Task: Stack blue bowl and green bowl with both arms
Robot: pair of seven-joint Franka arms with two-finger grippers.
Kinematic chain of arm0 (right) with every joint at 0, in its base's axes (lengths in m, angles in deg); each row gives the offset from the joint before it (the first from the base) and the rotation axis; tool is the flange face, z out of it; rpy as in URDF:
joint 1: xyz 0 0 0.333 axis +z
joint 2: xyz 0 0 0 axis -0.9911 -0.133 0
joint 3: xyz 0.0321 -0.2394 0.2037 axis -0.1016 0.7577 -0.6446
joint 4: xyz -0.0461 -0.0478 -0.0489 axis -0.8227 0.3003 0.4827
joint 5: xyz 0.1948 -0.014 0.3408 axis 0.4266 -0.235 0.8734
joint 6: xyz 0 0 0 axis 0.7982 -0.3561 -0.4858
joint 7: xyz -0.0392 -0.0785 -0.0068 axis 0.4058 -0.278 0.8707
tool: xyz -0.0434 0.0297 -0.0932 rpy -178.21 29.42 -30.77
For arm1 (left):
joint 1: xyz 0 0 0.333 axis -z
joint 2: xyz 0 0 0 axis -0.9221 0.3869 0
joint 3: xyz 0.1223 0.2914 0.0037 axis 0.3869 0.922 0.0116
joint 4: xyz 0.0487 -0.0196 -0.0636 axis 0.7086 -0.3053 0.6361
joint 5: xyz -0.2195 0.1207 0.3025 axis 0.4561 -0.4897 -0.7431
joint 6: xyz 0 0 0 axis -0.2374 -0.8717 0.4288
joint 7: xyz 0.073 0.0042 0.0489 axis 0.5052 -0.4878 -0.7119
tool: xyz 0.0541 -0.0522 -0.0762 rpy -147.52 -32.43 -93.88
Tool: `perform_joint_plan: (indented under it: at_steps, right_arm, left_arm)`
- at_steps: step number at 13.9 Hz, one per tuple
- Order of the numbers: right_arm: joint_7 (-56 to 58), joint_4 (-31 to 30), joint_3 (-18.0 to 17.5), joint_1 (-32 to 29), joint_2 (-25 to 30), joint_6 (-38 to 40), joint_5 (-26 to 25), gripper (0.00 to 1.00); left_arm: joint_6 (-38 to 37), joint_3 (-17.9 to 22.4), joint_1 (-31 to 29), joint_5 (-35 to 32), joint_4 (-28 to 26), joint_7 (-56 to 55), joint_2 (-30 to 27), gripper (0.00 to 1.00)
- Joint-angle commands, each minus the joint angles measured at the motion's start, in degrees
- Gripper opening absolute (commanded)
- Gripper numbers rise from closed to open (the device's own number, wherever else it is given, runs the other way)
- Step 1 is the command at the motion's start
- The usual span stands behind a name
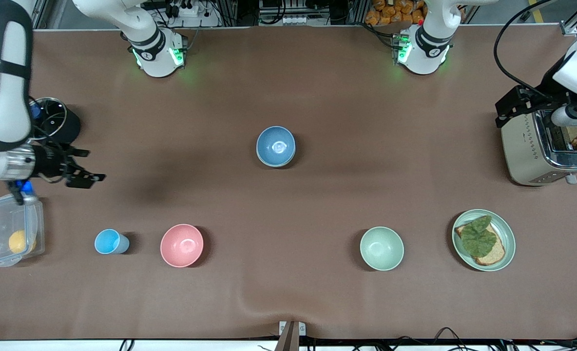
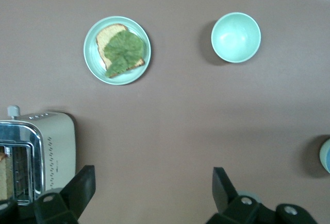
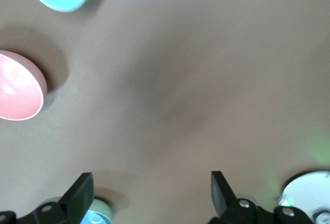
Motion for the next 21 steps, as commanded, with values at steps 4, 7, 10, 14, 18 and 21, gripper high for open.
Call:
perform_joint_plan:
  at_steps: [4,7,10,14,18,21]
  right_arm:
    - [7.75,2.47,-12.72,-12.99,9.92,1.03,-10.67,1.0]
    - [8.45,3.88,-20.29,-16.62,14.58,1.02,-19.1,1.0]
    - [14.33,4.14,-27.76,-22.93,18.89,2.86,-20.88,1.0]
    - [15.05,8.26,-33.82,-25.85,20.31,5.41,-23.06,1.0]
    - [12.15,9.77,-37.8,-27.17,20.66,6.65,-23.17,1.0]
    - [12.24,9.51,-37.8,-25.5,20.31,6.56,-23.52,1.0]
  left_arm:
    - [-5.17,-0.62,-0.24,1.4,3.24,1.4,0.96,1.0]
    - [-5.18,-0.71,-0.24,1.49,3.32,1.4,0.96,1.0]
    - [-5.18,-0.62,-0.42,2.63,3.24,0.88,0.7,1.0]
    - [-5.18,-0.62,-0.24,2.72,3.24,1.05,0.87,1.0]
    - [-4.83,-0.62,-0.24,2.72,3.32,0.97,0.87,1.0]
    - [-4.65,-0.62,-0.24,2.72,3.24,1.05,0.87,1.0]
